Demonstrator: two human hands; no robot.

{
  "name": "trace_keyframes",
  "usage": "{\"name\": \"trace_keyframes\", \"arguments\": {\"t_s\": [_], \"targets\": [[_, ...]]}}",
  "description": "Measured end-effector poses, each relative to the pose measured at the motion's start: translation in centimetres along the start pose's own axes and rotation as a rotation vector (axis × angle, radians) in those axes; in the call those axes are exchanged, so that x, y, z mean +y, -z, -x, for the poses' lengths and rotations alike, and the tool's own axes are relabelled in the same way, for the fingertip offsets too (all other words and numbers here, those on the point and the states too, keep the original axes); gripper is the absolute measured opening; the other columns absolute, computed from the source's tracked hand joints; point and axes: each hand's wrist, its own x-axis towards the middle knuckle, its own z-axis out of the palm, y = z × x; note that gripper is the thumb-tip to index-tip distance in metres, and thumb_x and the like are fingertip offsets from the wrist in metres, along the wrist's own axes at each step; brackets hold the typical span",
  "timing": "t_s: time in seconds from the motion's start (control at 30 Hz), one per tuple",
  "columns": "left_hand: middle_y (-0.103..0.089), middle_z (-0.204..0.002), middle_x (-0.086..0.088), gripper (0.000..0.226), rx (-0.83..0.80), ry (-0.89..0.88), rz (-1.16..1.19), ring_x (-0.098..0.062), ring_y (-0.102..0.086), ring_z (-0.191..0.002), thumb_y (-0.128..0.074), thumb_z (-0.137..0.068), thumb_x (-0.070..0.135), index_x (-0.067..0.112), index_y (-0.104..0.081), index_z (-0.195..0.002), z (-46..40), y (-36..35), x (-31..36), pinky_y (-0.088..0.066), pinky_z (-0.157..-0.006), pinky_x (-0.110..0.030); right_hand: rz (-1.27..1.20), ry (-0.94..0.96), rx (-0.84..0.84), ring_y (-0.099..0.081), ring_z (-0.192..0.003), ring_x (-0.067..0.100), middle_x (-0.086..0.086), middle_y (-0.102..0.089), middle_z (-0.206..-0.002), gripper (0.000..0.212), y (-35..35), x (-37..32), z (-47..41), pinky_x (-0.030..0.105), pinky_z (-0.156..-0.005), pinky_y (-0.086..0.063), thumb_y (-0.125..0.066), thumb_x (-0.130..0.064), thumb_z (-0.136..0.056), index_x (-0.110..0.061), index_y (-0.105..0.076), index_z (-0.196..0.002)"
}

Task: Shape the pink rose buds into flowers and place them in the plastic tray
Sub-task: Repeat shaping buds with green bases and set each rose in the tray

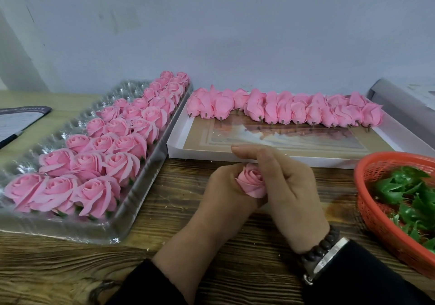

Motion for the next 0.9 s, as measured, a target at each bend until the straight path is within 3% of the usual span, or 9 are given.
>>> {"name": "trace_keyframes", "arguments": {"t_s": [0.13,0.23,0.33,0.4,0.43,0.53,0.67,0.8,0.9], "targets": [[-0.058,-0.064,0.017,0.039,0.019,-0.038,-0.162,0.015,-0.058,-0.069,-0.054,-0.085,-0.006,0.032,-0.056,-0.075,0.1,-0.6,-0.1,-0.043,-0.06,-0.004,0.179,0.004,-0.025,-0.061,-0.095,-0.003,-0.017,-0.07,-0.093,0.038,-1.2,0.1,0.3,0.019,-0.085,-0.048,-0.04,-0.04,-0.087,-0.024,-0.073,-0.095],[-0.05,-0.079,0.023,0.028,0.049,-0.009,-0.171,0.026,-0.048,-0.064,-0.051,-0.085,-0.01,0.014,-0.056,-0.097,0.2,-0.6,0.0,-0.038,-0.063,0.003,0.225,0.007,-0.114,-0.058,-0.104,-0.003,-0.017,-0.068,-0.101,0.03,-1.0,0.0,-0.2,0.022,-0.097,-0.043,-0.045,-0.026,-0.087,-0.021,-0.073,-0.098],[-0.043,-0.104,0.025,0.033,-0.041,0.046,-0.266,0.02,-0.047,-0.077,-0.051,-0.086,-0.007,0.007,-0.053,-0.116,0.2,-0.5,0.6,-0.036,-0.066,0.004,0.237,0.021,-0.302,-0.049,-0.118,-0.004,-0.015,-0.066,-0.111,0.033,-0.1,-0.1,-0.8,0.026,-0.107,-0.035,-0.044,-0.019,-0.086,-0.022,-0.071,-0.104],[-0.056,-0.078,0.019,0.028,-0.188,0.126,-0.238,-0.006,-0.059,-0.082,-0.052,-0.084,-0.009,0.018,-0.06,-0.083,0.1,-0.1,0.9,-0.048,-0.068,-0.014,0.229,0.01,-0.422,-0.046,-0.122,-0.004,-0.013,-0.065,-0.116,0.036,0.4,-0.1,-1.0,0.029,-0.109,-0.032,-0.043,-0.016,-0.085,-0.022,-0.069,-0.108],[-0.057,-0.058,0.016,0.033,-0.239,0.19,-0.192,-0.013,-0.06,-0.067,-0.054,-0.082,-0.009,0.02,-0.056,-0.066,0.1,0.3,1.0,-0.051,-0.063,-0.024,0.231,0.007,-0.463,-0.047,-0.122,-0.005,-0.012,-0.065,-0.117,0.037,0.6,-0.2,-1.0,0.031,-0.11,-0.032,-0.042,-0.015,-0.085,-0.022,-0.069,-0.109],[-0.051,-0.047,0.011,0.025,-0.365,0.202,-0.318,-0.004,-0.05,-0.043,-0.054,-0.088,0.002,0.021,-0.051,-0.072,0.3,0.5,1.1,-0.046,-0.048,-0.017,0.261,0.043,-0.508,-0.05,-0.119,-0.004,-0.014,-0.064,-0.118,0.039,0.9,-0.3,-0.9,0.032,-0.107,-0.035,-0.043,-0.013,-0.083,-0.023,-0.067,-0.112],[-0.061,-0.061,0.009,0.021,-0.169,0.104,-0.139,-0.003,-0.06,-0.056,-0.059,-0.086,0.004,0.023,-0.059,-0.077,0.2,0.5,0.8,-0.044,-0.048,-0.013,0.248,0.032,-0.428,-0.054,-0.11,0.002,-0.014,-0.063,-0.114,0.045,1.2,-0.1,-0.6,0.03,-0.097,-0.043,-0.054,-0.033,-0.082,-0.045,-0.048,-0.124],[-0.07,-0.07,-0.002,0.009,0.014,0.064,-0.042,-0.01,-0.065,-0.065,-0.067,-0.078,0.003,0.012,-0.067,-0.074,0.0,0.3,0.3,-0.051,-0.058,-0.018,-0.07,-0.062,-0.123,-0.058,-0.11,0.0,-0.012,-0.065,-0.115,0.028,0.7,0.2,-0.4,0.023,-0.094,-0.046,-0.051,-0.036,-0.084,-0.036,-0.057,-0.111],[-0.068,-0.07,0.001,0.011,0.042,0.031,-0.081,-0.006,-0.063,-0.064,-0.066,-0.079,0.006,0.015,-0.066,-0.072,0.2,-0.3,-0.1,-0.048,-0.057,-0.014,-0.088,-0.086,-0.022,-0.062,-0.1,-0.001,-0.015,-0.07,-0.102,0.031,-0.1,0.3,-0.4,0.015,-0.084,-0.047,-0.045,-0.046,-0.084,-0.032,-0.064,-0.103]]}}
